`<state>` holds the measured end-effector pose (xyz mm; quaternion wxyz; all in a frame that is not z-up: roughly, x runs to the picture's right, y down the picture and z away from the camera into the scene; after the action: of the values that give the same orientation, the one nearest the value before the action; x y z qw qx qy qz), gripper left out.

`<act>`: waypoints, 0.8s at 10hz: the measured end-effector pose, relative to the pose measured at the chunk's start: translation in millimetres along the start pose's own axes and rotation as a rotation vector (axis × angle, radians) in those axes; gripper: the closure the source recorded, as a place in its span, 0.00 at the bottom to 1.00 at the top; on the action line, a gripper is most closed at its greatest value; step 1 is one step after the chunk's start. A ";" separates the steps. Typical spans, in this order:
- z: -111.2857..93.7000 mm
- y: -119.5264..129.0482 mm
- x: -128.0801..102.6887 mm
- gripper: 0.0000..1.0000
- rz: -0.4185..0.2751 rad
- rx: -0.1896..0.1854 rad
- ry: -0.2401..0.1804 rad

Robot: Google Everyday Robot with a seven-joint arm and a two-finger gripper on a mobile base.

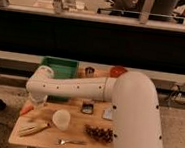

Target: Place pepper in table surface

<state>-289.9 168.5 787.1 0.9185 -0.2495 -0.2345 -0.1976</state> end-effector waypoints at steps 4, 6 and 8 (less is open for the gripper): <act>2.1 -15.8 5.8 0.93 0.011 0.013 0.024; 8.8 -20.1 10.7 0.74 0.011 0.007 0.045; 16.7 -19.0 13.0 0.52 0.010 -0.005 0.050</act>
<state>-294.1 159.3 813.8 0.9244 -0.2478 -0.2100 -0.1999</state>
